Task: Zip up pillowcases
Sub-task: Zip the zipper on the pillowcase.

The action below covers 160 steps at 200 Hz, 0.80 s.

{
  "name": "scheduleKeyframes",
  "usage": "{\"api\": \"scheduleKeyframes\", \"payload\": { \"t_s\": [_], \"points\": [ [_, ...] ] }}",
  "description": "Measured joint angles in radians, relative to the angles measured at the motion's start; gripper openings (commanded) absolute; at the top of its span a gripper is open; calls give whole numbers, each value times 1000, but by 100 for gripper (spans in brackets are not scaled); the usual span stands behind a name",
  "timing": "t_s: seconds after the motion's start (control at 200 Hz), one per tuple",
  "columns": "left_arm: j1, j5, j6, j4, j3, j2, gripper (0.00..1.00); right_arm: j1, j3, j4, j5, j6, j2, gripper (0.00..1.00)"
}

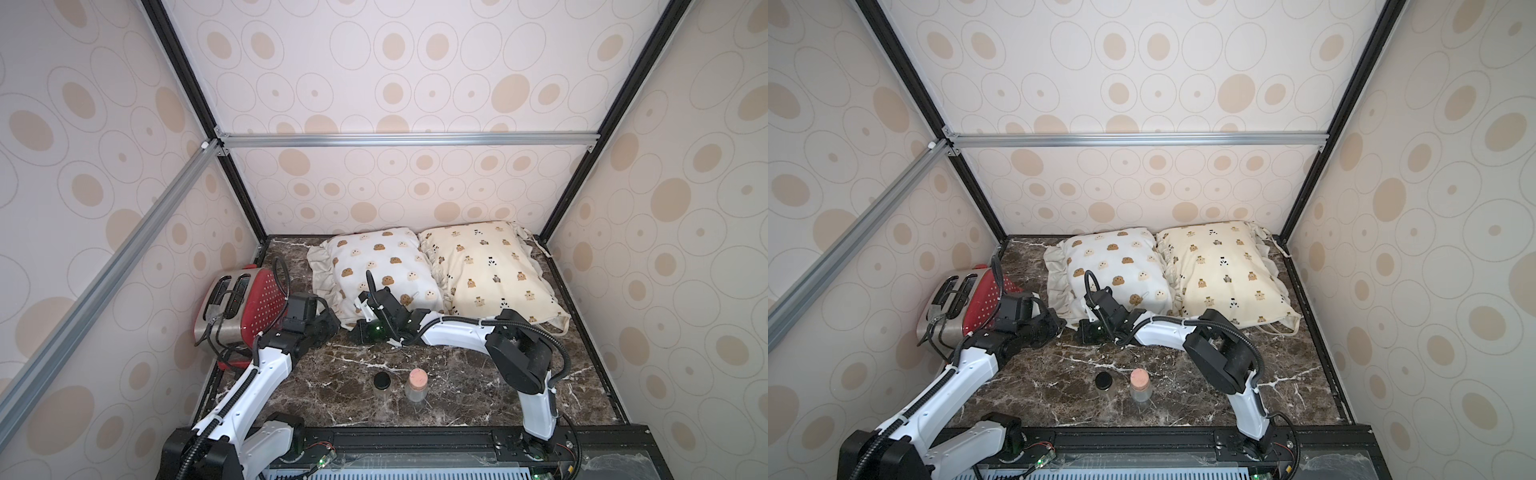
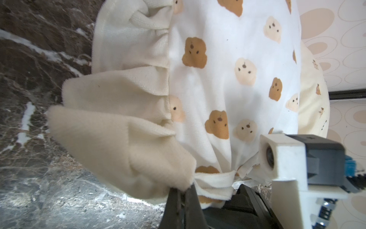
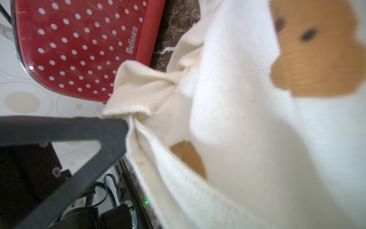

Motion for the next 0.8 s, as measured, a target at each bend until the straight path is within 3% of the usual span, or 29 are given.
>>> {"api": "scheduleKeyframes", "payload": {
  "t_s": [0.581,0.801],
  "points": [
    [7,9,37,21,16,8,0,-1,-4,0,-26,16,-1,34],
    [7,19,42,21,16,12,0,-2,-2,8,-33,15,-1,35]
  ]
}}
